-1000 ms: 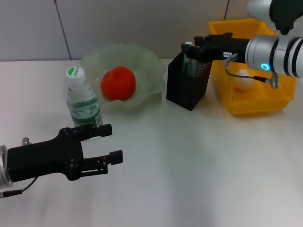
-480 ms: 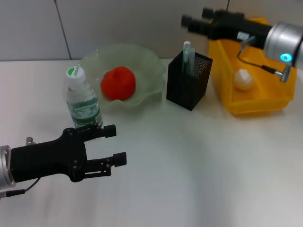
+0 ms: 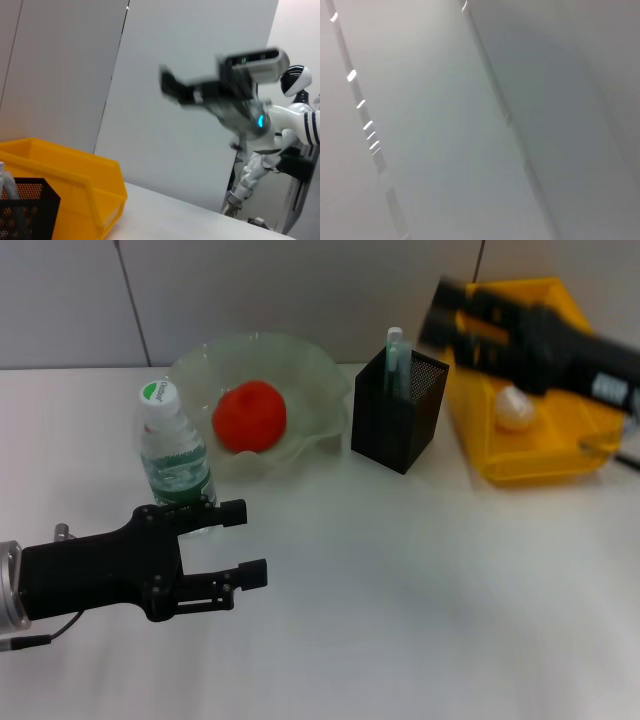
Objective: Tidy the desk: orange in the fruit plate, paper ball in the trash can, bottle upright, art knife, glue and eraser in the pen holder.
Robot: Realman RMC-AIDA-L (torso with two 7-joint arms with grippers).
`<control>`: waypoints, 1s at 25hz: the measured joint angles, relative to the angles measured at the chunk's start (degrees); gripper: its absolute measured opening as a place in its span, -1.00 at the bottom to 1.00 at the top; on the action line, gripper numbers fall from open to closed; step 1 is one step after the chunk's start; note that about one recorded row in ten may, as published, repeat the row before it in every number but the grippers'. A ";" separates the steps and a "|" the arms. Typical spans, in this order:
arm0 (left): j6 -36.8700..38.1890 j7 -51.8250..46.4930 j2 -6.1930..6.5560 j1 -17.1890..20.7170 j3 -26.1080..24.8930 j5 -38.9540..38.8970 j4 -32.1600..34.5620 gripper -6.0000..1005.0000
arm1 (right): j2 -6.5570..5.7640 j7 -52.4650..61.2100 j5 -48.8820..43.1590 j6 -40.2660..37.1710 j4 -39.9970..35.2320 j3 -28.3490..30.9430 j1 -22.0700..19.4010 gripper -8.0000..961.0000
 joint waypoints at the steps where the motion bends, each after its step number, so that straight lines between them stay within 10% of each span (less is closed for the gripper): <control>1: 0.06 -0.17 0.11 -0.11 0.03 0.17 0.00 0.65 | -0.44 0.00 -2.05 -1.48 1.00 0.11 0.00 0.62; 13: -0.25 -2.40 2.45 -1.58 3.95 1.77 -0.01 0.65 | 1.38 -5.93 -23.80 -2.16 3.46 0.67 -3.87 0.62; 25: -4.07 -1.01 0.46 -1.96 4.18 7.37 -2.26 0.65 | 2.59 -14.01 -24.51 1.21 9.04 0.44 -5.47 0.62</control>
